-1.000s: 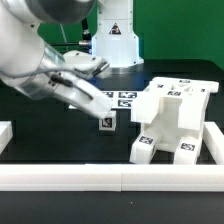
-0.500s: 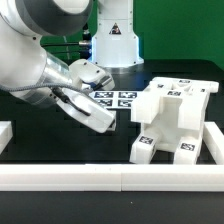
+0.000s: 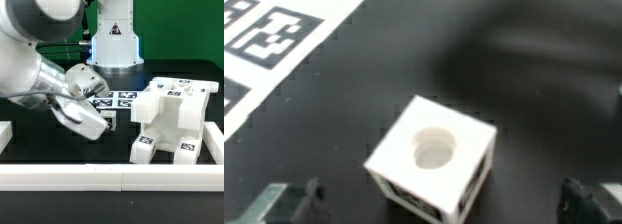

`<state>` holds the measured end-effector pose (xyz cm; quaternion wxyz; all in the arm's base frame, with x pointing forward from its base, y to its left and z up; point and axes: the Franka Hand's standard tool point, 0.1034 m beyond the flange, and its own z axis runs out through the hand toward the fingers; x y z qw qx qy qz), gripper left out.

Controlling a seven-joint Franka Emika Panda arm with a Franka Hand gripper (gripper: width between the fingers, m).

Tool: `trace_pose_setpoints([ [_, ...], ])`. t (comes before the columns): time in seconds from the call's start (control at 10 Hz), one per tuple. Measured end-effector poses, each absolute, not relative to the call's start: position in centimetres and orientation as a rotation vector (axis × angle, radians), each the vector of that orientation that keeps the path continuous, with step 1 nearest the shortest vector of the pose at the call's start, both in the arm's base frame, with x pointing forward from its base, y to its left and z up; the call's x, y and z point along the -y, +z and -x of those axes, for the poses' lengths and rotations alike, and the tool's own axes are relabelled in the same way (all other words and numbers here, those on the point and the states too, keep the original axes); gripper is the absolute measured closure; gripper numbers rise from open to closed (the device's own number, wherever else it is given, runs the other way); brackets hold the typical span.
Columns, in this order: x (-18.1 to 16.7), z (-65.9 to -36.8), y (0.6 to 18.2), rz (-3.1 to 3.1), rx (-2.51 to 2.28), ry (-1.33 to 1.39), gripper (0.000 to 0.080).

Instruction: Assemble chair

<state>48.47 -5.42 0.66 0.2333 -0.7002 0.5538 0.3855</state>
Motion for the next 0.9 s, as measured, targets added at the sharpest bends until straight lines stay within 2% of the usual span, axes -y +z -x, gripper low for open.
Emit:
trace_pose_setpoints([
  [0.1, 5.07, -48.20, 0.20, 1.839, -1.590, 1.030, 0.0151],
  [0.4, 5.11, -47.95, 0.30, 1.837, -1.611, 1.027, 0.0151],
  [0.5, 5.15, -47.95, 0.30, 1.837, -1.612, 1.026, 0.0284],
  [0.6, 5.19, -47.95, 0.30, 1.836, -1.613, 1.025, 0.0284],
  [0.8, 5.26, -47.97, 0.32, 1.835, -1.614, 1.024, 0.0530],
  [0.9, 5.31, -47.96, 0.33, 1.834, -1.615, 1.023, 0.0530],
])
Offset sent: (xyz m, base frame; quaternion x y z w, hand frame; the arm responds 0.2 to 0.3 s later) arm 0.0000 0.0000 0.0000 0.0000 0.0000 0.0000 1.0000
